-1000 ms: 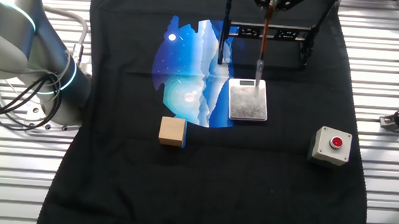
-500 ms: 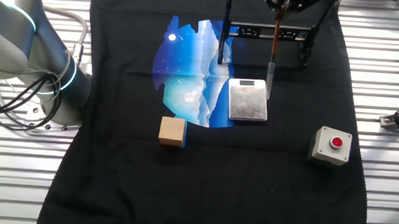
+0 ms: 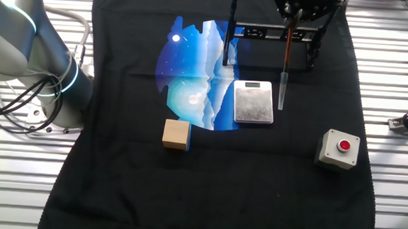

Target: Place the brush on the pen rack

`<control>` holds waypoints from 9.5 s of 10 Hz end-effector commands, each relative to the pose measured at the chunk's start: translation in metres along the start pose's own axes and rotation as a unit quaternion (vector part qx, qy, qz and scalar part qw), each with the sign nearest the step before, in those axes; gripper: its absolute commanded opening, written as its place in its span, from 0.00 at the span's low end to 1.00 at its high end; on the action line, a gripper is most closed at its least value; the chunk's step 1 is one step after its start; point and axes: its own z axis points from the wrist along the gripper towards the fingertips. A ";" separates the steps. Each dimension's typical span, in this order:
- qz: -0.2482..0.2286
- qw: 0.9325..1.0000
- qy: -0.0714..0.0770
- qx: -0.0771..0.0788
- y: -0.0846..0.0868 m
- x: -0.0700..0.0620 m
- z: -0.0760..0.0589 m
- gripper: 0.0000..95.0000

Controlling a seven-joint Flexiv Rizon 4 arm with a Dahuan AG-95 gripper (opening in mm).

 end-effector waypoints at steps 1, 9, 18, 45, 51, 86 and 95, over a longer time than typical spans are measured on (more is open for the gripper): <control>0.003 1.000 -0.003 0.002 0.001 0.000 0.001 0.00; -0.020 1.000 0.015 -0.012 0.005 -0.003 0.000 0.00; -0.007 1.000 0.024 0.016 0.005 -0.003 0.000 0.00; -0.056 0.997 0.021 0.037 -0.007 0.009 -0.020 0.00; -0.048 0.998 0.019 0.041 -0.013 -0.006 -0.030 0.00; -0.018 0.998 0.018 0.059 -0.004 -0.023 -0.005 0.00; -0.028 0.998 0.019 0.058 -0.012 -0.019 -0.011 0.00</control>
